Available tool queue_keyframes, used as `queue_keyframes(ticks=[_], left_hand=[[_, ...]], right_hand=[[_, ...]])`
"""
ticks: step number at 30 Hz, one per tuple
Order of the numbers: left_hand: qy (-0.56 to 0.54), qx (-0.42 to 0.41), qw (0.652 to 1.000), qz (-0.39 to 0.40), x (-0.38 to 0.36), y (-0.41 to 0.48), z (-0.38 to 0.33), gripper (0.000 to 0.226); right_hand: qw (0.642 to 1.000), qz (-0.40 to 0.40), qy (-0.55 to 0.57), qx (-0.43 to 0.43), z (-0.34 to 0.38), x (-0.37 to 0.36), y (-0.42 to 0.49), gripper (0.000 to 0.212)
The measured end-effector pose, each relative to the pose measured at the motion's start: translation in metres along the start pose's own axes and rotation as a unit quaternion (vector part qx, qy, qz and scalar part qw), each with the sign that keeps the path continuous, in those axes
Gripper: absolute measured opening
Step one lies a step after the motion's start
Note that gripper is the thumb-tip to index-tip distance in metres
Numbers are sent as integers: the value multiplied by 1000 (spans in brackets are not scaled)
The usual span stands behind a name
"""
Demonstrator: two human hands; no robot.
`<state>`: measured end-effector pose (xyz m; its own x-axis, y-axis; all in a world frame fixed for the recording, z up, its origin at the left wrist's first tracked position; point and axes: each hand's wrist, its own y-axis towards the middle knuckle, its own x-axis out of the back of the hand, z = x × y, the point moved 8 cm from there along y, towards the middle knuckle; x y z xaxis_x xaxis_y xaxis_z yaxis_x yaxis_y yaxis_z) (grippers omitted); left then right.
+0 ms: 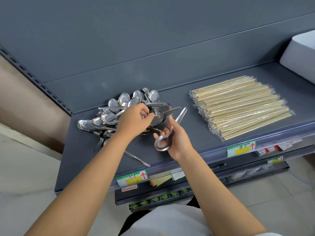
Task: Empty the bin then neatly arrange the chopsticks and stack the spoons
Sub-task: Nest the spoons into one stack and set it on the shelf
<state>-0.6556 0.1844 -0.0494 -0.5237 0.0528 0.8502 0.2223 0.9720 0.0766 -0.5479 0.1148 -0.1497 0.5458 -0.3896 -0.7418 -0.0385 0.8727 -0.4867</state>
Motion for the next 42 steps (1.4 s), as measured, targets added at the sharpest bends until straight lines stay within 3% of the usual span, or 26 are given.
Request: queue_keyframes(ticks=[3,6,10,13,17,22,26,30,33,37,42], left_hand=[[149,-93,983,55,-17,15,-3,26],[145,-71,979,123,-33,22,2,27],[127,-52,984,114,-32,25,6,6],[124,-56,986,92,-14,23,-1,9],[165,-214,962,41,14,4,-47,18],[107,-324,930,134,-17,-37,-70,23],[60,-312,942,109,-39,-47,-60,23],[-80,-192,978,30,-22,-43,-34,38],[-107,-134,985,-11,-6,-39,-14,28],[69,-106,991,-47,11,-28,17,25],[221,-170,958,65,-9,-15,19,29]], right_hand=[[1000,-9,17,-5,0,0,-3,38],[999,-9,34,-13,0,1,-2,43],[999,-9,39,-8,1,2,-3,44],[1000,13,13,-12,2,-2,-3,44],[996,56,-56,-46,-1,-8,-5,55],[990,102,-70,-69,-4,-17,-9,58],[991,82,-77,-71,-7,-11,-6,49],[997,54,-41,-45,-2,-2,-3,46],[998,45,-31,-40,-3,-3,-4,39],[999,0,-21,-44,-6,1,-5,37],[999,-19,-21,-27,-6,0,-6,39]])
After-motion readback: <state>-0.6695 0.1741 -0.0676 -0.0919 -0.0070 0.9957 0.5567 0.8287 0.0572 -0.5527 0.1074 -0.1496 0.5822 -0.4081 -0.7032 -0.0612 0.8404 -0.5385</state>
